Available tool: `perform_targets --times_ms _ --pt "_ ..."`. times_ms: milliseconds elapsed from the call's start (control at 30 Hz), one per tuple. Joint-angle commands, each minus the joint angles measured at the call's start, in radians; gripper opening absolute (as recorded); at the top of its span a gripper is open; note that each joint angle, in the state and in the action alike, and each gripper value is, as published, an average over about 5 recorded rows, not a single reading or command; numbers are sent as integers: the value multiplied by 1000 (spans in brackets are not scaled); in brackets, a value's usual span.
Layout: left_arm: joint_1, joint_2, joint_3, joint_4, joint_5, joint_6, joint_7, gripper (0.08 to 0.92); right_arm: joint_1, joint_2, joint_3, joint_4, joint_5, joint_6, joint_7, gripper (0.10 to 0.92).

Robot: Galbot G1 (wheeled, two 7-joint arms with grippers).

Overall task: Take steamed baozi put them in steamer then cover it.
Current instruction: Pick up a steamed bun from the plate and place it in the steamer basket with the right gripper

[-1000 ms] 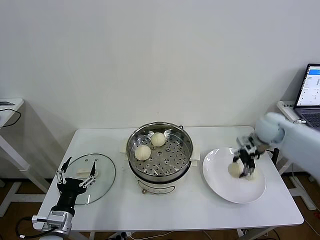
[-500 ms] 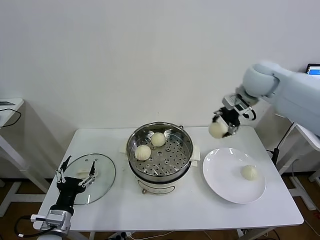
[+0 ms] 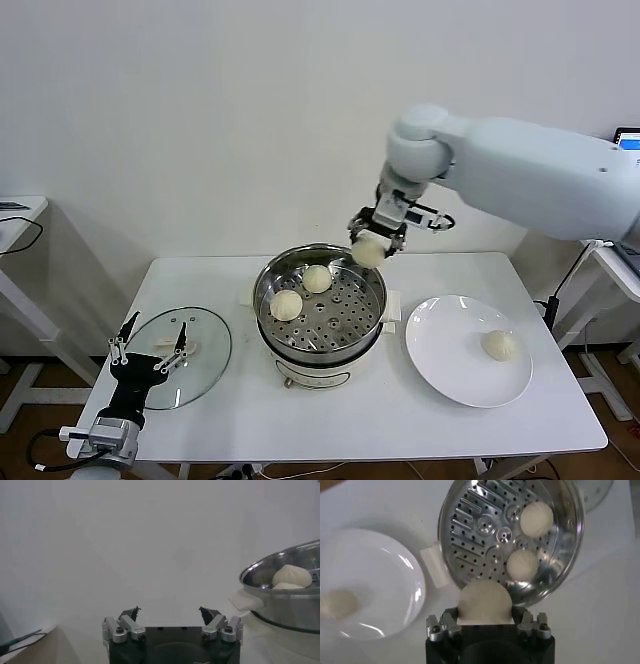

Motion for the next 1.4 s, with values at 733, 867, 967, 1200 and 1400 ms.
perform_targets --times_ms 733,867,967,1200,1400 --pt "-12 4 -16 31 -9 -3 5 823 -161 221 -69 -17 -29 138 42 696" --pt "-12 4 -17 32 -9 -4 5 823 -183 240 -68 -42 -38 136 40 696" --pt "-12 4 -18 34 -9 -4 6 823 -193 253 -67 -57 -42 132 39 696" --pt "-9 3 -19 32 -9 -6 8 823 -207 274 -67 -84 -50 124 39 696" --pt "-5 3 -22 31 -9 -6 9 823 -185 242 -39 -61 -39 107 38 758"
